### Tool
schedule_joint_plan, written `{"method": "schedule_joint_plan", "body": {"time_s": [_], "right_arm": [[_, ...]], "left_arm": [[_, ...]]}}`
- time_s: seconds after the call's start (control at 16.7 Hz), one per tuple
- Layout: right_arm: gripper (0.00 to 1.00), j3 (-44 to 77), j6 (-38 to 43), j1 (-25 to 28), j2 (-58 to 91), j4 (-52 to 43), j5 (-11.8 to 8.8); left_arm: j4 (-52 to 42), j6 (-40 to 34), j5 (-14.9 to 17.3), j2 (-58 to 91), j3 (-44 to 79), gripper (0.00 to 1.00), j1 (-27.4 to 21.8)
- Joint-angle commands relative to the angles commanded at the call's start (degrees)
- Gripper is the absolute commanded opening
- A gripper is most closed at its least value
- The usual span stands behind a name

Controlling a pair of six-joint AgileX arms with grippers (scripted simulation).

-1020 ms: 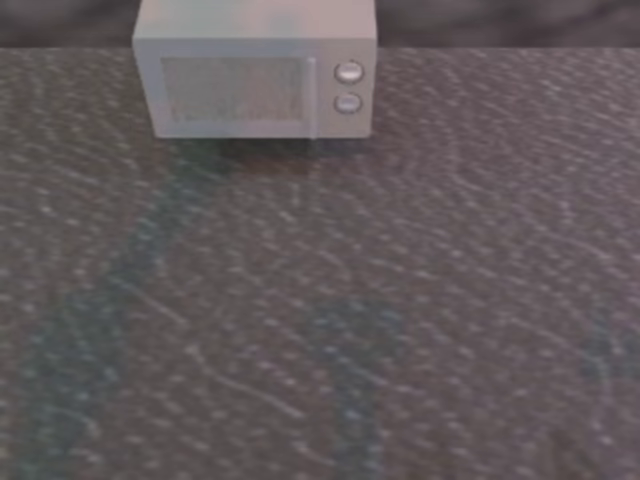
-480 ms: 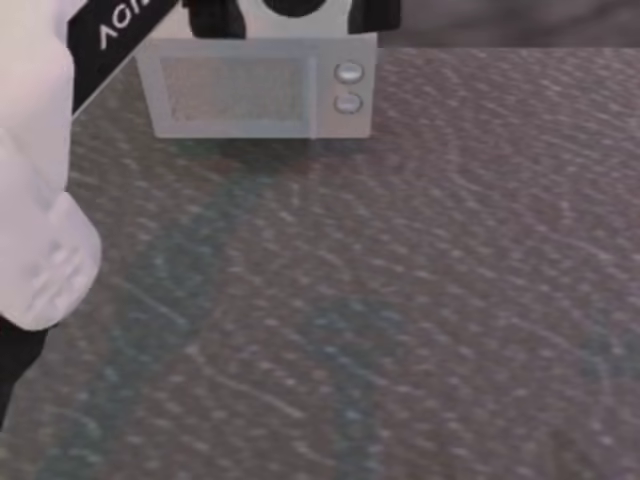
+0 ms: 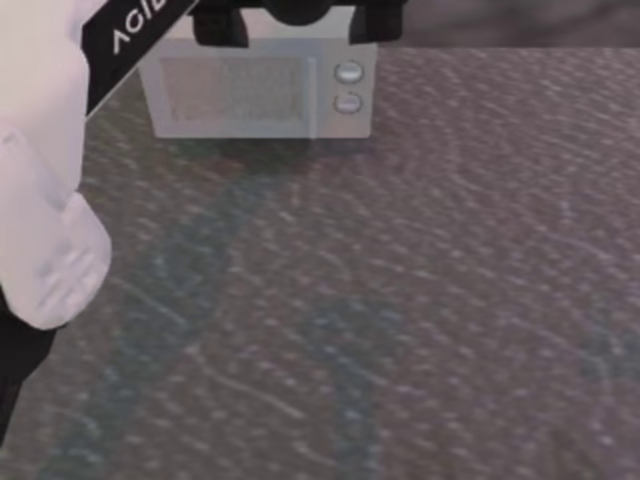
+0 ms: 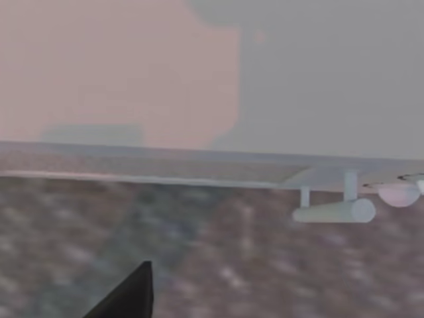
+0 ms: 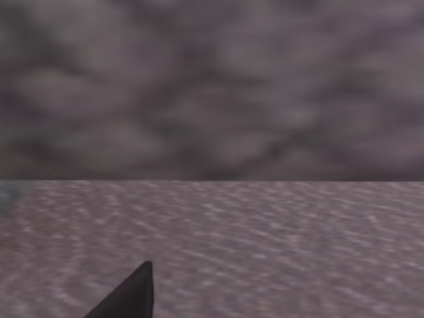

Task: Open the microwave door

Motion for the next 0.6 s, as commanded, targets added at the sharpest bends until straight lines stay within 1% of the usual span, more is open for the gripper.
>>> {"method": "schedule_joint_plan", "body": {"time_s": [0.48,0.6], "right_arm": [[1.0,0.0,0.0,0.0,0.0,0.0,0.0],[1.0,0.0,0.0,0.0,0.0,0.0,0.0]], "left_arm": [[10.9,2.2,1.0,5.1,-4.9,1.0,2.1],[12.0,2.4,1.1,5.7,-5.4,1.0,2.3]]}}
